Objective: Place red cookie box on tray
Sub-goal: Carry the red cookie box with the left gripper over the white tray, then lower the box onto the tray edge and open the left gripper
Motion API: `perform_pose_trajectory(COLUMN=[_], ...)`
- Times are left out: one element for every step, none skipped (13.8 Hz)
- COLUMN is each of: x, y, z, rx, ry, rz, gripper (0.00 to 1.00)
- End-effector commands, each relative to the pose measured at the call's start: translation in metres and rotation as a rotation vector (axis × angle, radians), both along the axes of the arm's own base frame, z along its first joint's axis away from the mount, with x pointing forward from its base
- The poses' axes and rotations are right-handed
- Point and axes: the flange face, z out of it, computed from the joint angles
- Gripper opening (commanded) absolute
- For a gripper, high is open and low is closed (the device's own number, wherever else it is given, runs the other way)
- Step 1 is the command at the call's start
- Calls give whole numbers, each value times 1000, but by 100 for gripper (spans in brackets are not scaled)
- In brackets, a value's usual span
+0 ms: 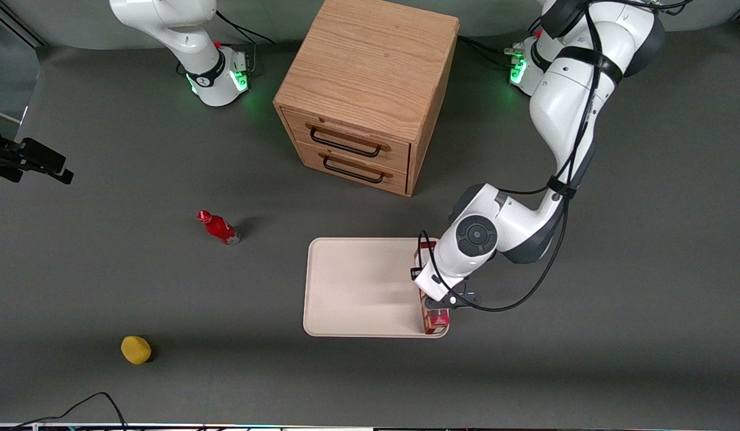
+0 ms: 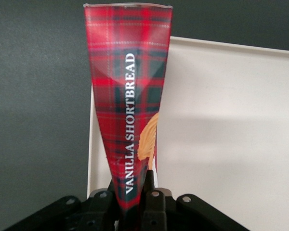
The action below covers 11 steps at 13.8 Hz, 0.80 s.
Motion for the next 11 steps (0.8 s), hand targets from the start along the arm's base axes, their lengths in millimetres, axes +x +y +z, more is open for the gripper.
perform_pose_trajectory(x=[2, 2, -1, -4, -4, -4, -4, -3, -5, -5, -4], y=[0, 0, 2, 2, 2, 2, 3, 6, 8, 12, 21], z=[7, 8, 6, 3, 2, 3, 8, 12, 18, 31, 51], rx=[45, 51, 63, 72, 74, 74, 69, 70, 83, 97, 98], ry=[0, 1, 19, 34, 35, 37, 36, 40, 54, 66, 81], rz=[-19, -26, -29, -33, -35, -26, -18, -14, -12, -8, 9], gripper=[0, 0, 0, 0, 0, 99, 100, 100, 100, 100, 100])
